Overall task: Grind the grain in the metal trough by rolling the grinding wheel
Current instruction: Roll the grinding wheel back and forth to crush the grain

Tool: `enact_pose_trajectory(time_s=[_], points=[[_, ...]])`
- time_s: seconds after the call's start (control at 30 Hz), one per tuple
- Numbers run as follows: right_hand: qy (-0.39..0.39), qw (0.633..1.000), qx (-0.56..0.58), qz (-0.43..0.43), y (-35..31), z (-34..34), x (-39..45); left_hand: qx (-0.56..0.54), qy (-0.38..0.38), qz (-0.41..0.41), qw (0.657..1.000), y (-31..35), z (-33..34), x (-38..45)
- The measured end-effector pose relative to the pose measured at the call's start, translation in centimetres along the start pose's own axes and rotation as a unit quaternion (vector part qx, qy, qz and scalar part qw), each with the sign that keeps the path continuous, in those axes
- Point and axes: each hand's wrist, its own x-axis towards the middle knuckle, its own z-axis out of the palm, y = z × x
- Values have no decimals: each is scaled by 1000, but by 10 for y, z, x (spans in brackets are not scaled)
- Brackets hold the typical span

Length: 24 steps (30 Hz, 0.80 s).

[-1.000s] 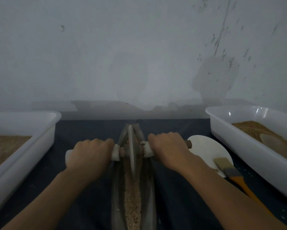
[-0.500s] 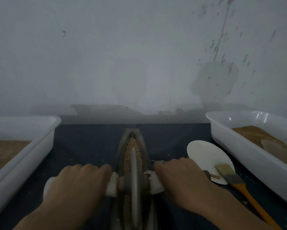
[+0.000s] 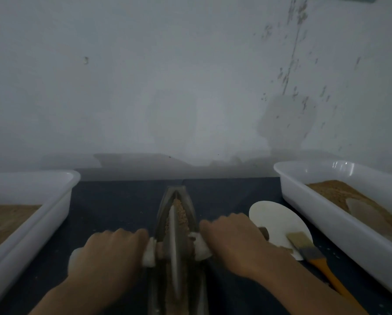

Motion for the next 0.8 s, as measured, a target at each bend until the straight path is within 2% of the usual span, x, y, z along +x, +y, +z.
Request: enact_pose_trajectory(time_s=[0.07, 0.2, 0.37, 0.57, 0.73, 0.8], points=[[-23, 999, 17, -18, -7, -6, -17, -22, -22, 0, 1000, 5, -4, -17], [-40, 999, 25, -3, -12, -8, -25, -3, -9, -6, 1000, 10, -7, -32], [-54, 998, 27, 28, 1, 4, 4, 39, -13, -28, 999, 6, 1, 7], [15, 999, -6, 45, 15, 20, 37, 36, 60, -20, 997, -5, 8, 37], [10, 999, -16, 41, 0, 9, 7, 25, 32, 6, 999, -2, 5, 7], [21, 999, -23, 11, -7, 4, -14, 34, 25, 14, 999, 0, 4, -12]])
